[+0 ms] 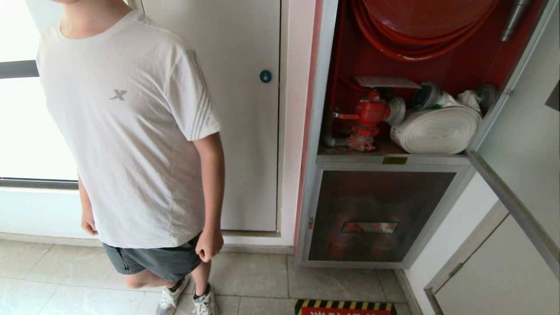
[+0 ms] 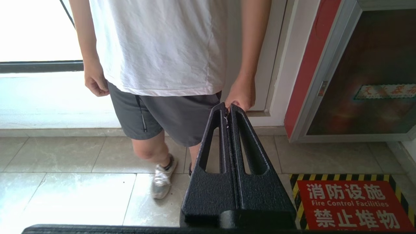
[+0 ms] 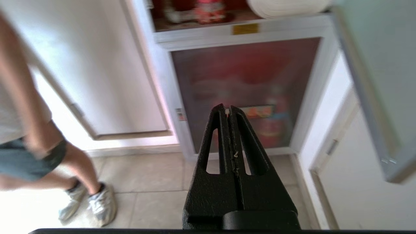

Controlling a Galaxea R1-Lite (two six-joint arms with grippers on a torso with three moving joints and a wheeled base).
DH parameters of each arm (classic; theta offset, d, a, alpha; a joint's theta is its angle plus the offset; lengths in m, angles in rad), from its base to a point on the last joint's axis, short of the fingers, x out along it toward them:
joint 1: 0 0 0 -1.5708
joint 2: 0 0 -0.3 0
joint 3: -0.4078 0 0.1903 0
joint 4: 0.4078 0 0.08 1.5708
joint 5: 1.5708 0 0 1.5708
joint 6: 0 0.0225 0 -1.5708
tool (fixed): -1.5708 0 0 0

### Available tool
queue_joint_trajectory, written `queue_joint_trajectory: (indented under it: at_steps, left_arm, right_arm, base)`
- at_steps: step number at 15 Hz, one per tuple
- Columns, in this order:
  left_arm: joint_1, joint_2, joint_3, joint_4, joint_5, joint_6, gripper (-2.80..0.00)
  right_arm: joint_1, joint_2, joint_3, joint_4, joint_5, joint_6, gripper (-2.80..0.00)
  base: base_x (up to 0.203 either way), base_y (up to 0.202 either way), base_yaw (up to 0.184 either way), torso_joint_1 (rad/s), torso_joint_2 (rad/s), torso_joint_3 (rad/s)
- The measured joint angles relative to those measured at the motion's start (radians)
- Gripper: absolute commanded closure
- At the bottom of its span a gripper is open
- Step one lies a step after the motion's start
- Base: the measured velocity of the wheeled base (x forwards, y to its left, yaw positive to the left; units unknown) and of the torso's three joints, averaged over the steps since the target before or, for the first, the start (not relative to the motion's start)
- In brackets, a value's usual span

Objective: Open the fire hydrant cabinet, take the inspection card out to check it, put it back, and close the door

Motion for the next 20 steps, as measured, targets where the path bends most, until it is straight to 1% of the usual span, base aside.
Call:
queue_joint_trajectory:
  at_steps: [3,10,13,16,18,20]
  left_arm:
    - [0.000,0.000,0.000,0.000,0.000,0.000,0.00]
    - [0.000,0.000,0.000,0.000,0.000,0.000,0.00]
    - [0.000,0.000,0.000,0.000,0.000,0.000,0.00]
    - [0.000,0.000,0.000,0.000,0.000,0.000,0.00]
    - [0.000,0.000,0.000,0.000,0.000,0.000,0.00]
    - [0.000,0.000,0.000,0.000,0.000,0.000,0.00]
  right_arm:
    - [0.028,-0.050,0.019,0.011,0.029,-0.003,0.00]
    - [0.035,-0.222,0.147,-0.008,0.029,-0.046,0.00]
    - [0.035,-0.248,0.194,-0.038,0.027,-0.061,0.00]
    - [0.035,-0.255,0.283,-0.091,0.015,-0.084,0.00]
    - [0.035,-0.257,0.308,-0.103,0.015,-0.092,0.00]
    - [0.035,-0.257,0.314,-0.106,0.014,-0.083,0.00]
  base:
    - [0.000,0.000,0.000,0.000,0.00,0.000]
    - [0.000,0.000,0.000,0.000,0.00,0.000]
    - [0.000,0.000,0.000,0.000,0.00,0.000]
    - [0.000,0.000,0.000,0.000,0.00,0.000]
    - [0.000,0.000,0.000,0.000,0.00,0.000]
    - [0.000,0.000,0.000,0.000,0.00,0.000]
